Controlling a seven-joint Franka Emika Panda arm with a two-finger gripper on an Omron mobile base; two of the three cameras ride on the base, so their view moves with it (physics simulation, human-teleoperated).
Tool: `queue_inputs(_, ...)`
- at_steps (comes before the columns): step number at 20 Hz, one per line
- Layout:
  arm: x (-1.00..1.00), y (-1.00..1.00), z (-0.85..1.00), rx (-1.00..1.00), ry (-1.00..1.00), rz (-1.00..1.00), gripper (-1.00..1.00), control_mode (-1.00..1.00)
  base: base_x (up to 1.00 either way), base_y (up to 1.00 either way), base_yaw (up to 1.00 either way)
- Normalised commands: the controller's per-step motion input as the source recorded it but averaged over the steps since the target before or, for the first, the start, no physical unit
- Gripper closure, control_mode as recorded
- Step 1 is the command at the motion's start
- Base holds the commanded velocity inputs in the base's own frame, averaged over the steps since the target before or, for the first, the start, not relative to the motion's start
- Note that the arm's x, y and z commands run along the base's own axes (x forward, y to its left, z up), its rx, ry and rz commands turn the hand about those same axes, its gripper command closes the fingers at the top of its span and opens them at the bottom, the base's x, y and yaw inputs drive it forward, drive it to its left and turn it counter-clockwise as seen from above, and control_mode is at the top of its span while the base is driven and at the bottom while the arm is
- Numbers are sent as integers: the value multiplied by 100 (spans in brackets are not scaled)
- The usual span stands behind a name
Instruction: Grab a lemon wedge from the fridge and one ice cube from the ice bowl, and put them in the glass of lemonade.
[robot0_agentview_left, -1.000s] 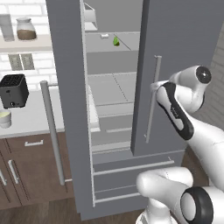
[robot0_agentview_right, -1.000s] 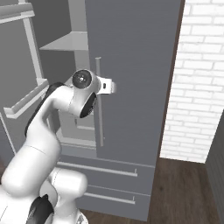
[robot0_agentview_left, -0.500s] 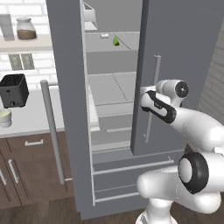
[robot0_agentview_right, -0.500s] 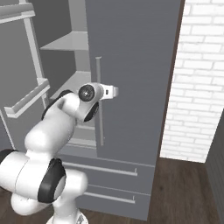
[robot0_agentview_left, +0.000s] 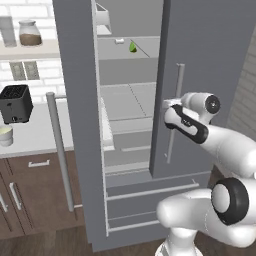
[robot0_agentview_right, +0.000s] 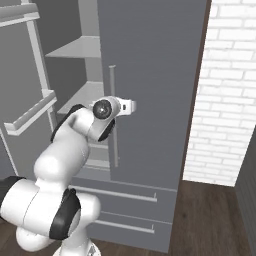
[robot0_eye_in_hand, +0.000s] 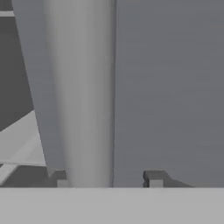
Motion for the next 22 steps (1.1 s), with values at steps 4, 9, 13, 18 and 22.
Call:
queue_inputs(4, -76, -75, 32, 14, 20, -3, 100, -100, 0, 0, 0)
queue_inputs(9, -100, -89, 18, 16, 15, -4, 100, -100, 0, 0, 0)
queue_inputs(13, -100, -99, 16, 16, 8, -6, 100, -100, 0, 0, 0)
queue_inputs(18, -100, -100, 15, 18, 8, -7, 100, -100, 0, 0, 0)
queue_inputs(22, -100, -100, 16, 20, 8, -8, 100, -100, 0, 0, 0)
